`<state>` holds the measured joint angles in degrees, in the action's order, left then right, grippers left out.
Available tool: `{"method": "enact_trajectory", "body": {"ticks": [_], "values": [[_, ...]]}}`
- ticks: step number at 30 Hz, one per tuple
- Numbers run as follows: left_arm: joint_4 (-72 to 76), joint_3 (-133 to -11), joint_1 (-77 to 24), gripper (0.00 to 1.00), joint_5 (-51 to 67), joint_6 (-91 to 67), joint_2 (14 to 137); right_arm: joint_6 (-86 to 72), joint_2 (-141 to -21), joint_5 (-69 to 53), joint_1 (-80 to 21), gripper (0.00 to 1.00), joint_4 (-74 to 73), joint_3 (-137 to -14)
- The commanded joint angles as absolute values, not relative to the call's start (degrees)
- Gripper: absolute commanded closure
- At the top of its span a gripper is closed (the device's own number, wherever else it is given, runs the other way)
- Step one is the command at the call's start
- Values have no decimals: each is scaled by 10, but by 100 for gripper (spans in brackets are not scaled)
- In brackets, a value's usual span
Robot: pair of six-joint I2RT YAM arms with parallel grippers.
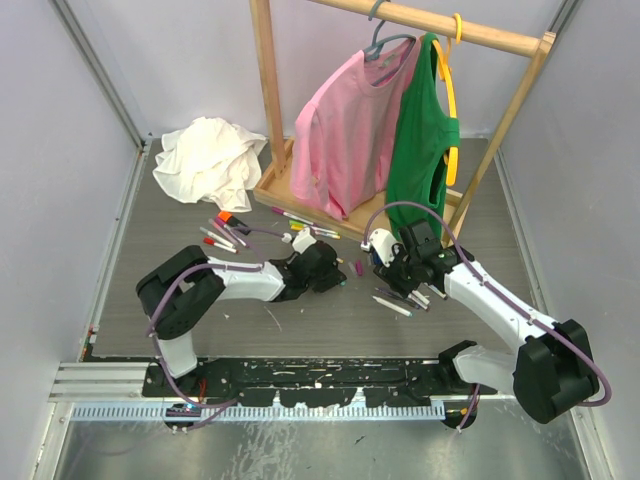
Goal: Open the pen caps
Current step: Place the pen cap at the center of the board.
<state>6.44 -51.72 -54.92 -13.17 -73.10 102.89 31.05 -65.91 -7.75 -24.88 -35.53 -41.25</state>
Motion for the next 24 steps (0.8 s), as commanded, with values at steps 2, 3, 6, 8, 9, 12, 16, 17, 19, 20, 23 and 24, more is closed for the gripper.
{"method": "enact_trajectory", "body": {"ticks": [2,3,6,8,9,12,16,17,19,20,23,24], "values": [[79,-538,-550,89,-124,-745,1042,304,-648,-72,-246,51,-336,-424],[81,-538,-550,88,-123,-747,1044,303,-648,-72,-246,51,-335,-424],[83,-539,-550,83,-123,-749,1048,303,-649,-72,-246,51,-335,-424],[82,-539,-550,80,-125,-749,1048,303,-650,-73,-246,51,-335,-424],[81,-538,-551,79,-127,-749,1047,303,-650,-73,-246,51,-336,-424],[78,-534,-551,75,-136,-750,1042,303,-651,-75,-247,51,-336,-424],[77,-526,-549,72,-143,-751,1031,302,-652,-80,-246,51,-336,-424],[77,-524,-549,71,-145,-751,1027,302,-652,-82,-246,51,-336,-425],[76,-519,-550,71,-149,-751,1018,302,-653,-85,-246,51,-337,-425],[76,-516,-550,70,-151,-749,1013,302,-653,-87,-247,51,-338,-425],[77,-502,-549,69,-156,-744,989,303,-649,-99,-246,51,-340,-429],[78,-497,-549,68,-158,-739,977,303,-646,-105,-246,51,-340,-429]]}}
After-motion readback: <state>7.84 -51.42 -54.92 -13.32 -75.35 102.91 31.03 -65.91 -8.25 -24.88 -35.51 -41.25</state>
